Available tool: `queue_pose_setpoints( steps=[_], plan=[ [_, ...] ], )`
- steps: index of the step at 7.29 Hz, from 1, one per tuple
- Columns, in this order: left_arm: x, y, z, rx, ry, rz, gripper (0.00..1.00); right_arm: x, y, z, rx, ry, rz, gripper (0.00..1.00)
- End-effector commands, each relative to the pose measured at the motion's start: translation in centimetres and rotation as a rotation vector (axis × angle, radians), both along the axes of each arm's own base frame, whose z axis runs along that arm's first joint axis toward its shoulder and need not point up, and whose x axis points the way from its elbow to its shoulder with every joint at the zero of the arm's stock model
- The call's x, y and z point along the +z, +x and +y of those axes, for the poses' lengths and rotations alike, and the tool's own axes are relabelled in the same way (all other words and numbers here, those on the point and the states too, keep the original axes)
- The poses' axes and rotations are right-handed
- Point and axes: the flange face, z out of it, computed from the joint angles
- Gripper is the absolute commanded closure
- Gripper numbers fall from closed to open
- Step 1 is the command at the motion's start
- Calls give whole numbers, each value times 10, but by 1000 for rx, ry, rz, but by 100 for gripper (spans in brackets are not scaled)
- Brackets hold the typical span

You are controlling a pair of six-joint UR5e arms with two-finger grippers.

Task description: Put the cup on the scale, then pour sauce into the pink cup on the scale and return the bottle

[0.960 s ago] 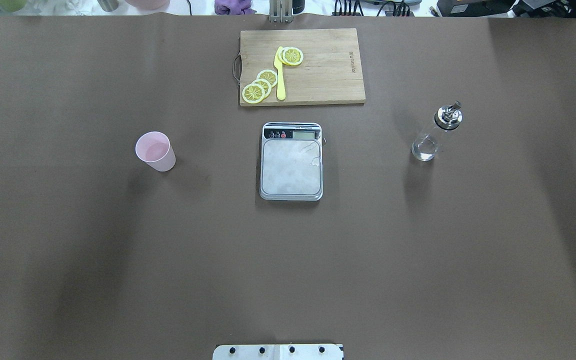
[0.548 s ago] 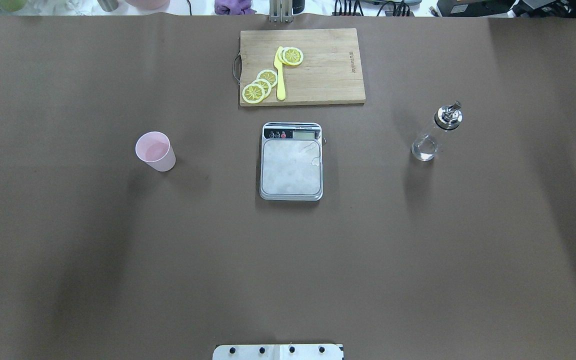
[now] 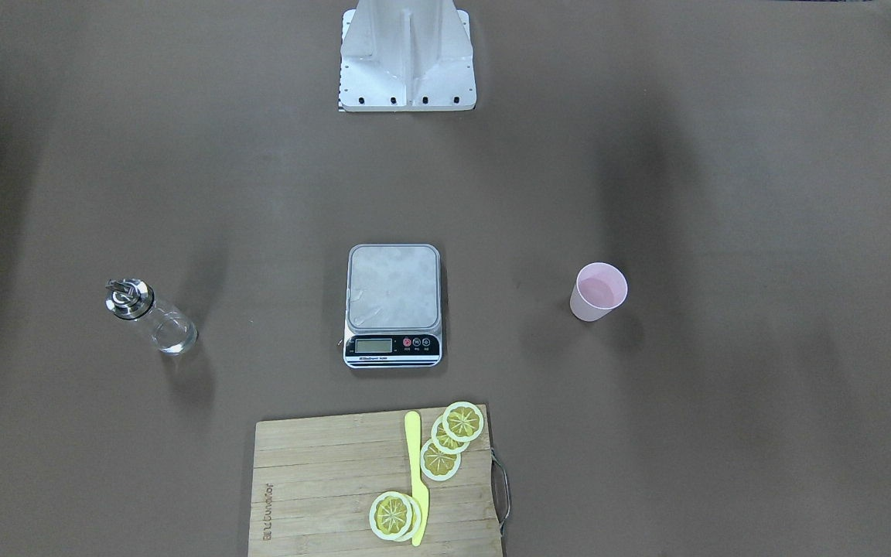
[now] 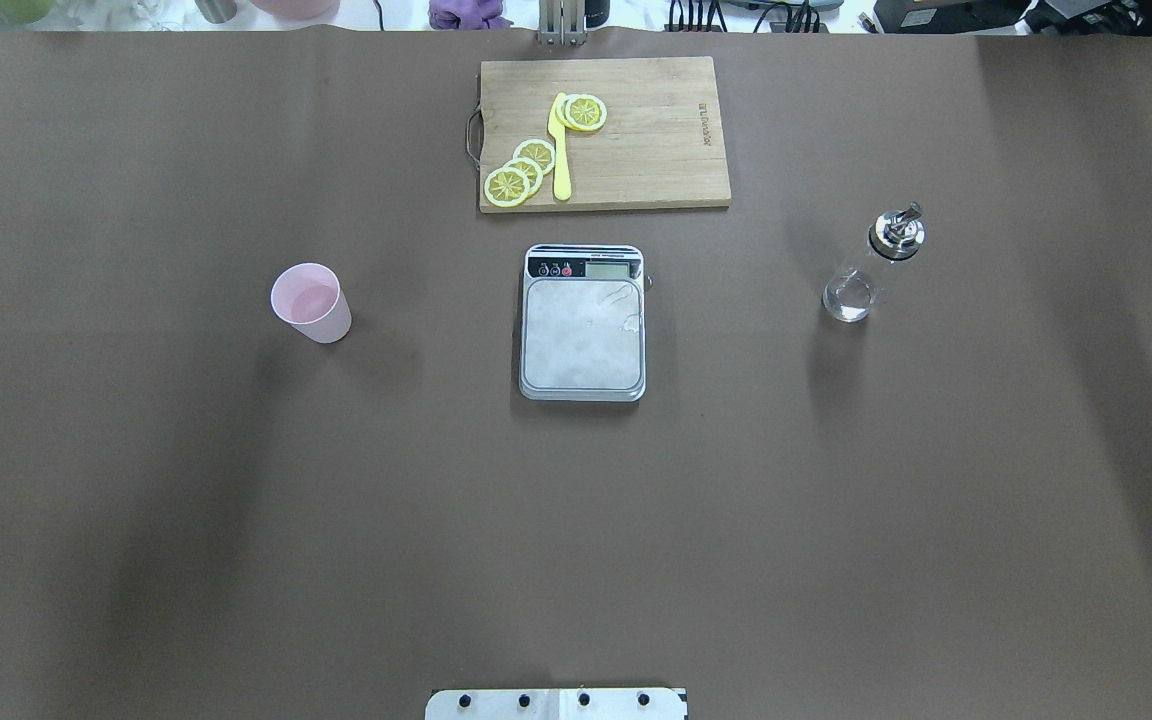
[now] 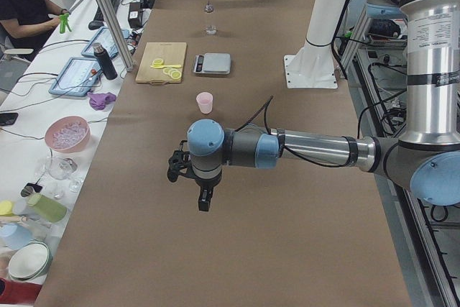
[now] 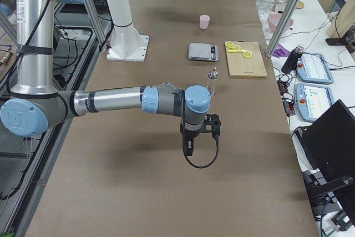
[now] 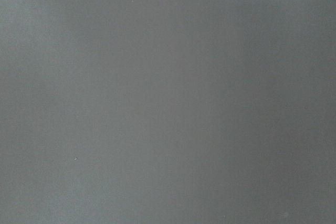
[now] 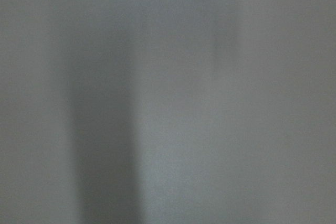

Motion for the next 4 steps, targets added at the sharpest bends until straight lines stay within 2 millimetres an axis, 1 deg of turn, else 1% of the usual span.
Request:
queue_pose_setpoints(
  steps=[1,2,3,4],
  plan=[
    [-2,0,0,0,5,0,1,-3,-2,-5,-6,15,11,0],
    [-4,0,0,0,7,1,1,2,-4,-8,-6,0,12,0],
    [-5,0,-2,0,8,1,1,6,-4,-3,-10,-3,4,0],
    [-7,0,-4,0,11,1,1,8,-4,-4,-9,1,4,0]
  ],
)
